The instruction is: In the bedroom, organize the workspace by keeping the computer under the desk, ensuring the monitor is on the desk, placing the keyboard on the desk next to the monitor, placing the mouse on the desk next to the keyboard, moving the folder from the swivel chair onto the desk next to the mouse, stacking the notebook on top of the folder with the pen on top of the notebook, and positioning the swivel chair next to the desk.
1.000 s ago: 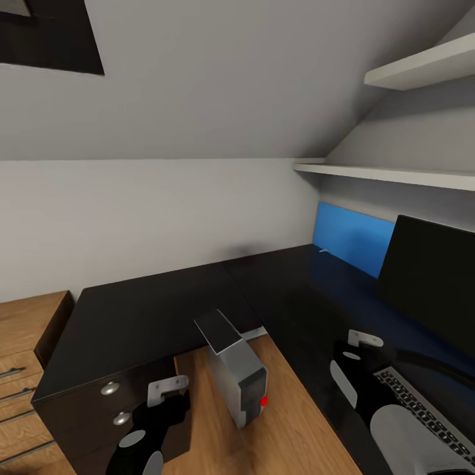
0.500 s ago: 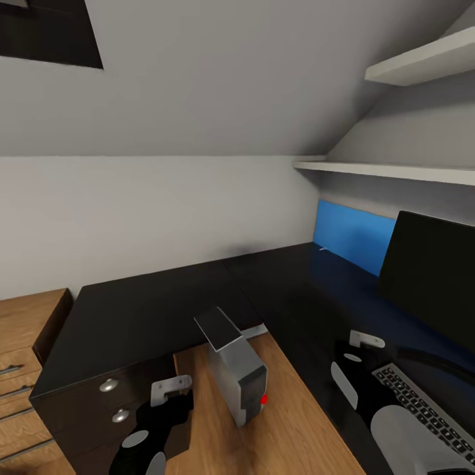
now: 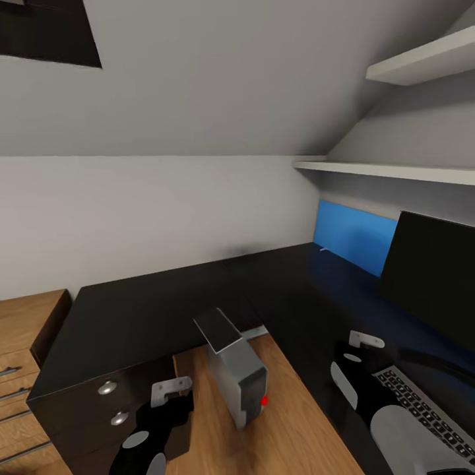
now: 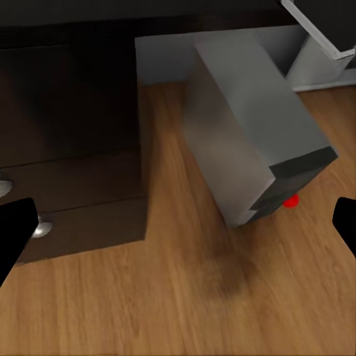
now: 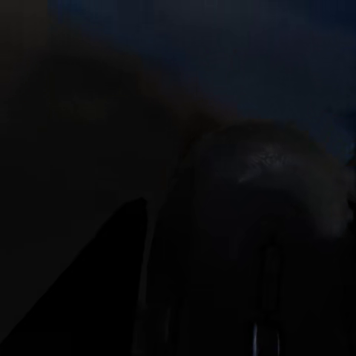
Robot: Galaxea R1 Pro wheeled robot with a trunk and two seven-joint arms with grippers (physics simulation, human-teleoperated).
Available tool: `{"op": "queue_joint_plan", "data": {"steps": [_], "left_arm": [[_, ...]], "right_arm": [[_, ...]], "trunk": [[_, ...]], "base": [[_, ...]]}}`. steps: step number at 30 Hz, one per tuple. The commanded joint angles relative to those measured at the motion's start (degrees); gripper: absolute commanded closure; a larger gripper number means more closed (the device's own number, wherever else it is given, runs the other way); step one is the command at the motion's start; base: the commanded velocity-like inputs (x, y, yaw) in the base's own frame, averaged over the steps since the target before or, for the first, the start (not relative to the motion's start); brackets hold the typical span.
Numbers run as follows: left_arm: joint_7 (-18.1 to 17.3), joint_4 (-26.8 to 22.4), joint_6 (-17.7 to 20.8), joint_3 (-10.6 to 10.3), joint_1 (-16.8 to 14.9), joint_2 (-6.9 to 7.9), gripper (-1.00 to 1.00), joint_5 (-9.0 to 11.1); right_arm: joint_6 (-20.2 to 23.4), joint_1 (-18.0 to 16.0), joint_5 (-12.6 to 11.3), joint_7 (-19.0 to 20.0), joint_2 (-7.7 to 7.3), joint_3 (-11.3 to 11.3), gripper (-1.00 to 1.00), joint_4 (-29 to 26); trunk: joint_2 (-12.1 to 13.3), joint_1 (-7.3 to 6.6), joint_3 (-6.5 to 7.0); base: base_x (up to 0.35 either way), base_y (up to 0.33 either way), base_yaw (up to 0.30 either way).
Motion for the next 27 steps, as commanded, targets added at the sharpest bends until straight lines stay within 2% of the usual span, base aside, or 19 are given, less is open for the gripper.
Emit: {"op": "queue_joint_plan", "data": {"steps": [1, 11, 17, 27], "left_arm": [[0.55, -0.04, 0.11, -0.08, -0.03, 0.01, -1.0, 0.6], [0.48, -0.13, 0.05, -0.2, -0.03, -0.18, -1.0, 0.68], [0.55, -0.17, 0.02, -0.96, -0.03, -0.25, -1.0, 0.68], [0.56, -0.17, 0.03, -1.02, -0.03, -0.25, -1.0, 0.68]], "right_arm": [[0.46, -0.03, -0.28, -0.39, -0.09, 0.48, 1.0, -0.1], [0.49, -0.03, -0.34, -0.45, -0.17, 0.4, 1.0, 0.06], [0.49, -0.03, -0.35, -0.46, -0.19, 0.39, 1.0, 0.07], [0.49, -0.03, -0.35, -0.48, -0.18, 0.39, 1.0, 0.07]], "trunk": [[-0.03, 0.02, -0.06], [-0.03, 0.02, -0.06], [-2.44, 1.34, -1.14], [-6.45, 3.53, -2.93]], "base": [[0.217, 0.0, 0.0], [0.074, 0.0, 0.0], [0.001, 0.0, 0.0], [0.0, 0.0, 0.0]]}}
